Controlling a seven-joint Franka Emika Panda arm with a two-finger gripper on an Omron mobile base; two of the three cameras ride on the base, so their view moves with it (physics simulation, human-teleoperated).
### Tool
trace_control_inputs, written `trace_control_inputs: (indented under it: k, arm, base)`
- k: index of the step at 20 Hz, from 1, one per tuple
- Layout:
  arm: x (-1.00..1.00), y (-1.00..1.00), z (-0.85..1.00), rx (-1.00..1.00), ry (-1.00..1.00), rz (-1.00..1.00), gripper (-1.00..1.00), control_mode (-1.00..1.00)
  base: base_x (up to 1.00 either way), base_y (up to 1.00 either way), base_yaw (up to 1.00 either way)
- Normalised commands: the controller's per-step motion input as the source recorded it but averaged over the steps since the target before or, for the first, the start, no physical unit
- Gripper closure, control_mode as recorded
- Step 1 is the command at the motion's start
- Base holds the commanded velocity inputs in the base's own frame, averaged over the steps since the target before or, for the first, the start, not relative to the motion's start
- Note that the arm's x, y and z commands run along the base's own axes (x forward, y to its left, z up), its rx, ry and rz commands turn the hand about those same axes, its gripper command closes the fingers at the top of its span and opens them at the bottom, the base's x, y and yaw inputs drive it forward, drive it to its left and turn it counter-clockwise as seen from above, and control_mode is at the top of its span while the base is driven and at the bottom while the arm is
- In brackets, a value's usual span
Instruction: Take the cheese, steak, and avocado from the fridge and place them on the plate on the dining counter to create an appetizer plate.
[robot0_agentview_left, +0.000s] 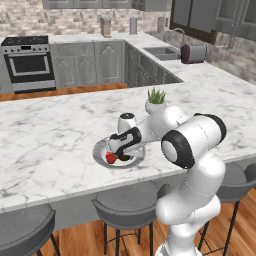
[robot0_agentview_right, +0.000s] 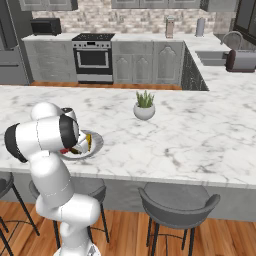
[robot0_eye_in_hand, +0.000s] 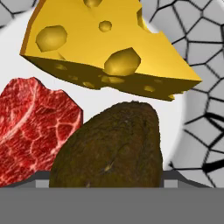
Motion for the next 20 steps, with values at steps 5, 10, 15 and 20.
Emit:
trace_control_inputs:
  k: [5,10,15,20]
  arm:
    - [0.02,0.0,-0.08,0.0,0.0,-0.1,-1.0,-1.0]
    - [-0.75,-0.03,0.34,0.0,0.0,-0.07,-1.0,-1.0]
    - [-1.0,-0.11,0.66,0.0,0.0,-0.02,-1.0,-1.0]
    - [-1.0,-0.36,0.89,0.0,-0.01,-0.03,-1.0,-1.0]
  base:
    - [0.0,0.0,0.0]
    - [0.0,0.0,0.0]
    - [0.0,0.0,0.0]
    - [0.0,0.0,0.0]
